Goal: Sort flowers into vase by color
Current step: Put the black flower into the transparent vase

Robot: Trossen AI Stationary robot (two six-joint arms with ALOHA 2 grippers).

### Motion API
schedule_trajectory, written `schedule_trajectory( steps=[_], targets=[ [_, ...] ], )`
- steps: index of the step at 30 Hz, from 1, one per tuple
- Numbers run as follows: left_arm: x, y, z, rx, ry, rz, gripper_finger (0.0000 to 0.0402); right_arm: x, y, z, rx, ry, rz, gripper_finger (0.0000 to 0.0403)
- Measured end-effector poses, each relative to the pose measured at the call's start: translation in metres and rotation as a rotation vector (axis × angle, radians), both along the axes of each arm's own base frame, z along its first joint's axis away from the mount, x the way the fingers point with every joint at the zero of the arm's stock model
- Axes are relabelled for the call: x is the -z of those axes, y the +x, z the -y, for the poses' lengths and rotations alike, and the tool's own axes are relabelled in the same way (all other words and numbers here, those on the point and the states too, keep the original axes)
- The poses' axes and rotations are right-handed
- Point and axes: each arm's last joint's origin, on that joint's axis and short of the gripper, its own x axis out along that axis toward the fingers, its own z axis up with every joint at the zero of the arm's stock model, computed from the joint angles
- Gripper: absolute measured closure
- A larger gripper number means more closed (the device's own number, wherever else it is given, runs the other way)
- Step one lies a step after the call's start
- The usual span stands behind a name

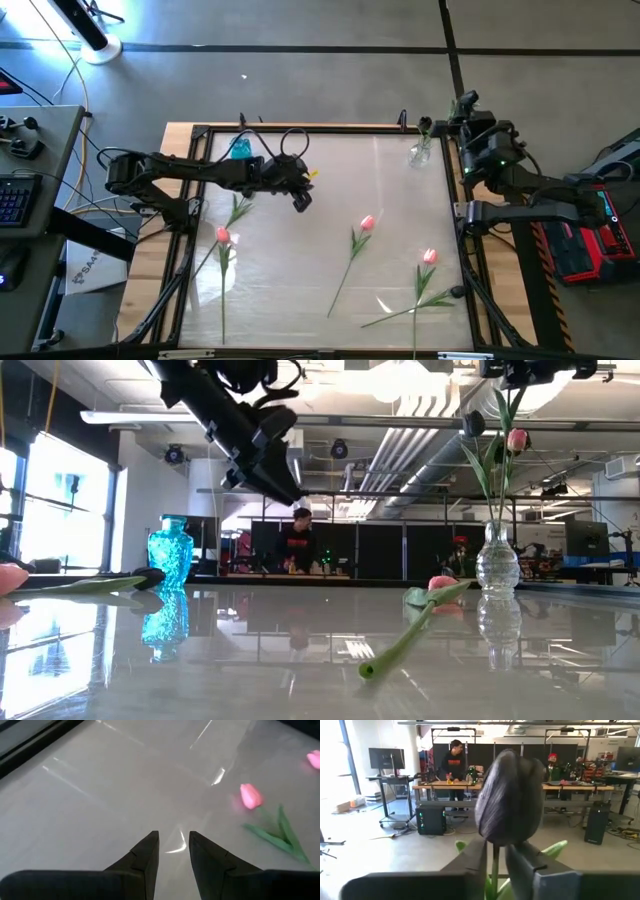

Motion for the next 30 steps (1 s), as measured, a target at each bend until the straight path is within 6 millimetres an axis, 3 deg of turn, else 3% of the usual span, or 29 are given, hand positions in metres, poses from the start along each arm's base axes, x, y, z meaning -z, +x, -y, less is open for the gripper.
schedule_trajectory(
  steps=[11,15,20,30],
  targets=[
    [0.001,0.000,0.001,-0.005,-0.020,-0.002,0.0307,-0.002,-0.006,-0.002,-0.010,-0.005,0.047,0.0240],
    [0.001,0.000,0.001,-0.044,-0.068,0.017,0.0307,-0.002,-0.007,-0.003,-0.061,-0.010,0.054,0.0236],
    [0.001,0.000,0.002,-0.040,-0.080,0.020,0.0307,0.017,-0.005,-0.001,-0.060,0.065,-0.044,0.0236],
    [0.001,0.000,0.005,-0.043,-0.094,0.025,0.0307,0.046,-0.011,0.006,-0.139,0.267,0.193,0.0236]
  ],
)
